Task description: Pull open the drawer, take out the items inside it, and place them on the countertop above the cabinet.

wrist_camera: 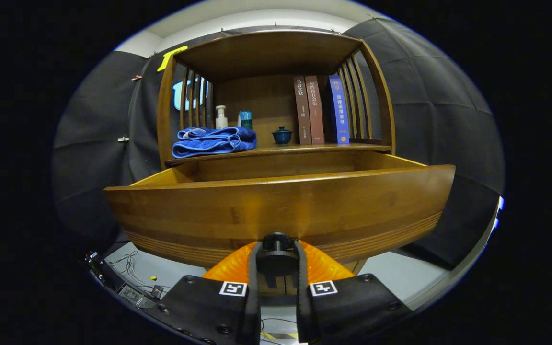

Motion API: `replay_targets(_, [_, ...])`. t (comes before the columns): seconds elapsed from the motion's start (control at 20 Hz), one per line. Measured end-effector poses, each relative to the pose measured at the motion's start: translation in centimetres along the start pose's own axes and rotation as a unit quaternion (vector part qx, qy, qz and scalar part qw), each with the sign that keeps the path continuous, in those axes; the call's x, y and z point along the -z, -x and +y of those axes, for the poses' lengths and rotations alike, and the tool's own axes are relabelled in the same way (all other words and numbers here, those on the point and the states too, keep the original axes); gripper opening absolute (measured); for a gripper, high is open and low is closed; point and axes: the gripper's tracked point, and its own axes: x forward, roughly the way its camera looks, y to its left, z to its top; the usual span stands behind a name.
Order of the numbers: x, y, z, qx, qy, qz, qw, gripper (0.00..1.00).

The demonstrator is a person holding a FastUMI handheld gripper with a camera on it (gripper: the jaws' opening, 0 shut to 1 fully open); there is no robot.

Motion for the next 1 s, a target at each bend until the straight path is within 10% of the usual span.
replay_targets(0.4, [0.3, 0.5, 0.0, -0.002, 0.007, -0.004, 1.0, 0.35])
replay_targets(0.7, [0.1, 2.1, -0.5, 0.004, 0.022, 0.009, 1.0, 1.0])
replay_targets(1.0, [-7.3, 5.4, 0.4, -0.017, 0.012, -0.035, 0.999, 1.0])
